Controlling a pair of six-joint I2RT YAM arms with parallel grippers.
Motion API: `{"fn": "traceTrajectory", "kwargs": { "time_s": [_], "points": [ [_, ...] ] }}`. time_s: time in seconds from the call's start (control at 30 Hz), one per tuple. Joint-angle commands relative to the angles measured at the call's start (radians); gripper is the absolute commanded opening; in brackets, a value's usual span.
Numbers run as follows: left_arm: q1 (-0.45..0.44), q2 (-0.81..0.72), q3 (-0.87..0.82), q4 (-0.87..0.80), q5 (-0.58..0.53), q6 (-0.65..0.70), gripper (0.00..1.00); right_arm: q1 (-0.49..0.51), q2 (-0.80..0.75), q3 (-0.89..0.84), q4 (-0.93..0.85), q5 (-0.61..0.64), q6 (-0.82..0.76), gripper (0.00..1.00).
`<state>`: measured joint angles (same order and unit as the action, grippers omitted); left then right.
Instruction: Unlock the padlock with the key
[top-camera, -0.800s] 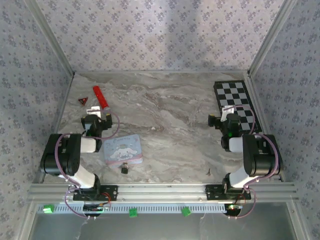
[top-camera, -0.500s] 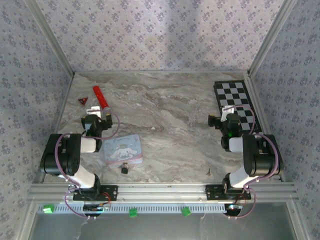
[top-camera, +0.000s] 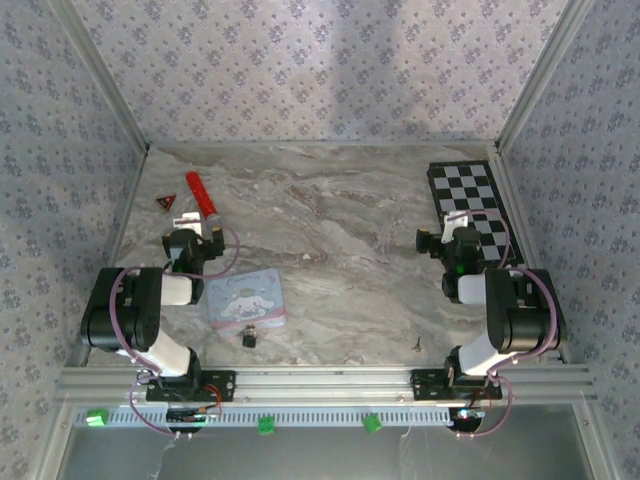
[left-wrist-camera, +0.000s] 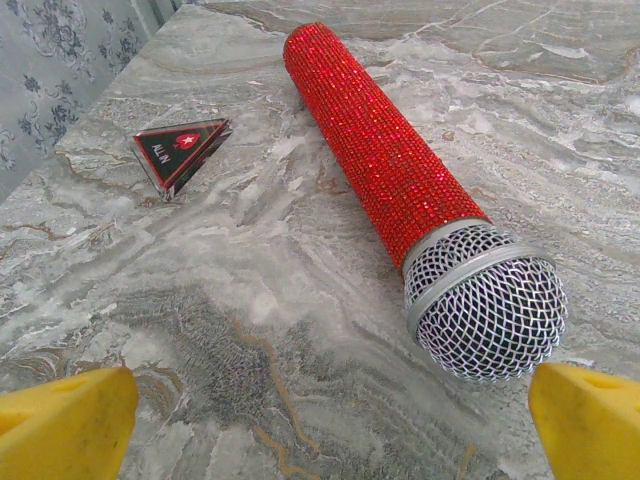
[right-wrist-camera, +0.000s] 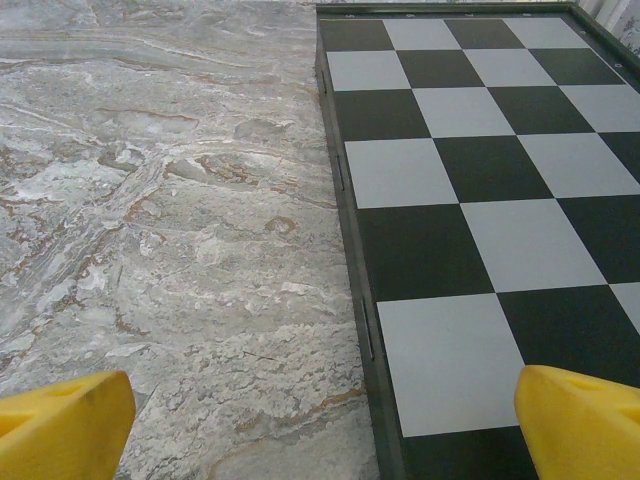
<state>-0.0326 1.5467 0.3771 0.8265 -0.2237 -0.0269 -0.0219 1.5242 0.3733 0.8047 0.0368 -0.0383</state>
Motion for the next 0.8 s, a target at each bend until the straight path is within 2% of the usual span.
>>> {"fn": "traceTrajectory", "kwargs": {
  "time_s": [0.0, 0.33, 0.5, 0.63, 0.7, 0.77],
  "points": [
    [0.009, -0.012, 0.019, 0.021, 0.014, -0.013, 1.00, -0.007, 0.001, 0.019, 0.011, -0.001, 0.009, 0.99],
    [0.008, -0.013, 0.018, 0.025, 0.013, -0.011, 1.00, -0.006, -0.001, 0.019, 0.013, 0.003, 0.008, 0.99],
    [-0.012, -0.028, -0.008, 0.059, 0.054, 0.030, 1.00, 0.004, -0.002, 0.014, 0.019, 0.012, 0.000, 0.99],
    [-0.028, -0.104, -0.069, 0.112, -0.019, 0.021, 1.00, 0.023, -0.023, 0.010, 0.010, 0.028, -0.022, 0.99],
    [-0.031, -0.170, -0.070, 0.052, -0.040, 0.012, 1.00, 0.028, -0.028, -0.003, 0.032, 0.035, -0.026, 0.99],
    [-0.033, -0.246, -0.036, -0.096, -0.069, -0.020, 1.00, 0.032, -0.051, -0.011, 0.031, 0.034, -0.032, 0.99]
  ]
}}
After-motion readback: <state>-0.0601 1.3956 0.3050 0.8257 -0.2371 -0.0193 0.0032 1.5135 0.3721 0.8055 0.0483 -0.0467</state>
